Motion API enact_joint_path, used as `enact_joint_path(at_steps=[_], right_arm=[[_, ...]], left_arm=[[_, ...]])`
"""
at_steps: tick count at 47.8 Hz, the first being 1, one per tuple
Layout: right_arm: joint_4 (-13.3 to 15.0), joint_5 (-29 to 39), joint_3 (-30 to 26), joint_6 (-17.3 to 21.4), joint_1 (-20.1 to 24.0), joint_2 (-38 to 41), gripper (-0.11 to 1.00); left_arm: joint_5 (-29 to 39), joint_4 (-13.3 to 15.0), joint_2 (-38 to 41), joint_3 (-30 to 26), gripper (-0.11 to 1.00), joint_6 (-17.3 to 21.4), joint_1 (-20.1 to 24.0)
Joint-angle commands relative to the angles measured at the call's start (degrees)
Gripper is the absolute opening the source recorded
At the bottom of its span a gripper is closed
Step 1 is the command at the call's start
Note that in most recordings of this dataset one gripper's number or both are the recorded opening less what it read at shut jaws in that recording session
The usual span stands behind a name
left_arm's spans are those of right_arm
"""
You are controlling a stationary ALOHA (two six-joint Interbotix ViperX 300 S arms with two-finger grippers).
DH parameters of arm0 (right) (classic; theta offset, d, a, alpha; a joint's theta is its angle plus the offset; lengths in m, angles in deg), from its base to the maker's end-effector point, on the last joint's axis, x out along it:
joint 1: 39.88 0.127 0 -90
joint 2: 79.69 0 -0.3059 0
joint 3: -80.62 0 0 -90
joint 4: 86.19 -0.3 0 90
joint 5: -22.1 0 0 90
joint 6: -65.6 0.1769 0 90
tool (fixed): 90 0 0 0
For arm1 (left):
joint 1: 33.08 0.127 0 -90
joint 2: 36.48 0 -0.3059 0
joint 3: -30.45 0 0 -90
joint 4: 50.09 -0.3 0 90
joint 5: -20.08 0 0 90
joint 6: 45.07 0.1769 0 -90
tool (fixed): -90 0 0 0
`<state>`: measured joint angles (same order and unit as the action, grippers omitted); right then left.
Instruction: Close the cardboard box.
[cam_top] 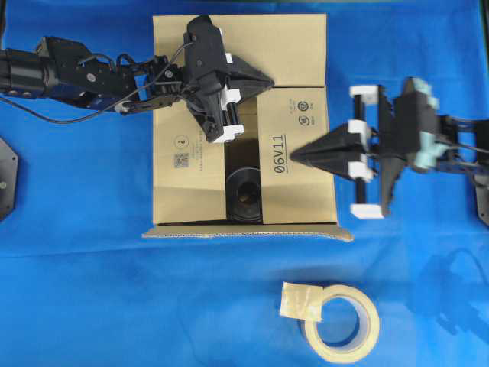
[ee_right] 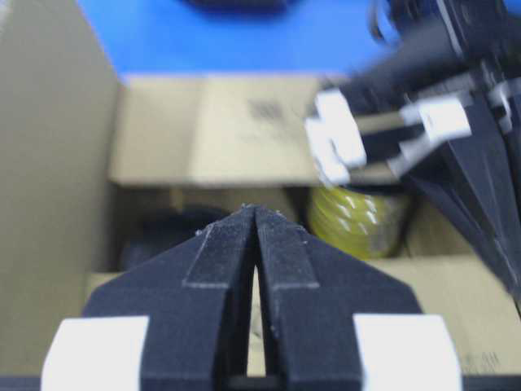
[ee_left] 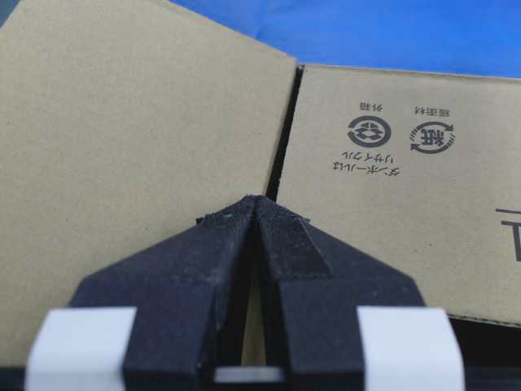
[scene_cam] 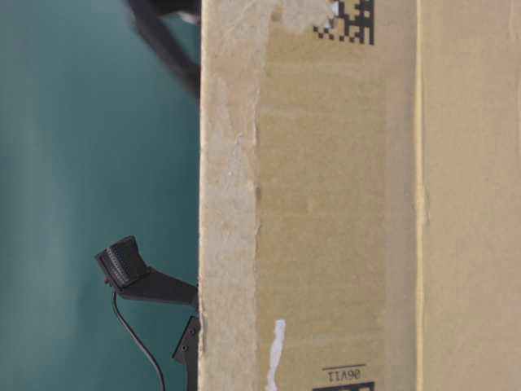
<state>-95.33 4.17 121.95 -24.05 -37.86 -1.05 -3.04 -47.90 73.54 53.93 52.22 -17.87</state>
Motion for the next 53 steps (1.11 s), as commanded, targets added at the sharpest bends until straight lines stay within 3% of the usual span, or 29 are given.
enact_joint_path(at_steps=[1,12,25,40,53], right_arm=[[-0.09,-0.18,-0.44,-0.09,2.64,-3.87,0.0],[0.0,-2.81,0.97,-0.35,11.43,-7.91,0.0],[2.11,-4.13,1.05,-1.41,21.97,-3.52,0.0],[1.05,-4.57,1.05,-1.41,22.06,5.01,0.0],[0.62,-5.01,1.41,-1.41,19.86,4.66,0.0]], left_arm=[[-0.18,-0.09,-0.62,-0.26,0.0,0.0,-0.26],[-0.18,-0.09,-0.62,-0.26,0.0,-0.09,-0.26],[-0.18,-0.09,-0.62,-0.26,0.0,0.0,-0.26],[-0.18,-0.09,-0.62,-0.18,0.0,-0.26,-0.26],[-0.18,-0.09,-0.7,-0.18,0.0,-0.26,-0.26]])
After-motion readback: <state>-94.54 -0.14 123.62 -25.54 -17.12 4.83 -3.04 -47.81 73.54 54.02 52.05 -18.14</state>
